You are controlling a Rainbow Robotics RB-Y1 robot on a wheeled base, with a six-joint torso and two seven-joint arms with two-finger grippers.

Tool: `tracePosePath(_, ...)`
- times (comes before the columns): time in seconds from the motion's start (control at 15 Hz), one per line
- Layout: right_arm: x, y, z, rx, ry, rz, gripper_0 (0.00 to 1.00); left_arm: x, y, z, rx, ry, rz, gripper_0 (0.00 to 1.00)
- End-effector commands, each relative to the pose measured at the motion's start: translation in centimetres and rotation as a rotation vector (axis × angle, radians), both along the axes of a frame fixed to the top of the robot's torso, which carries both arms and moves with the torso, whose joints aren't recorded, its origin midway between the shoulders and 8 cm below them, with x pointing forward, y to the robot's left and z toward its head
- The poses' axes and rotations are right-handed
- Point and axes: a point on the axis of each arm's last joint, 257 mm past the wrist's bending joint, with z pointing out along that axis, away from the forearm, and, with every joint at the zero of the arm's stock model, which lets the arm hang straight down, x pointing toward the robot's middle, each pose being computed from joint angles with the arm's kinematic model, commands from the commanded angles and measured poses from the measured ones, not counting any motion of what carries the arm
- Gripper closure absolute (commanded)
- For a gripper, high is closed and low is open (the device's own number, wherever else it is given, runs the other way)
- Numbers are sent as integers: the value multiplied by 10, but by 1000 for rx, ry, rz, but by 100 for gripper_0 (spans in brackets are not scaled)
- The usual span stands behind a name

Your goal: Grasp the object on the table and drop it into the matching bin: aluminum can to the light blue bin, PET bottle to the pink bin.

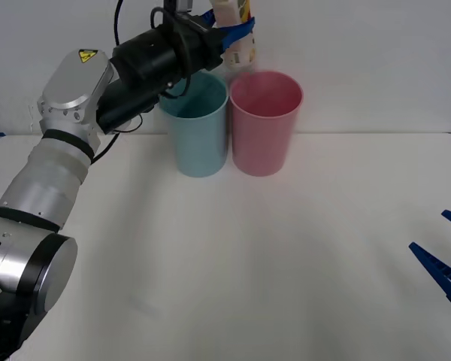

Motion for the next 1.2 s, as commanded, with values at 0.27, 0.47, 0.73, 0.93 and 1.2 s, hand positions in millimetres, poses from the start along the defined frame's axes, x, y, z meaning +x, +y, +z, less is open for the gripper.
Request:
tracePosePath(0.27,0,0,0,0,0,0,0,1,-60,-12,59,-35,57,100)
tracePosePath(0.47,0,0,0,0,0,0,0,1,-68,-15,75,-44,72,100)
tracePosePath(0.73,0,0,0,0,0,0,0,2,-67,-16,76,-42,77,100)
tracePosePath(0.93,0,0,0,0,0,0,0,5,-61,-15,80,-45,85,90)
tracePosePath(1.2,0,0,0,0,0,0,0,6,-60,-18,95,-51,91,0)
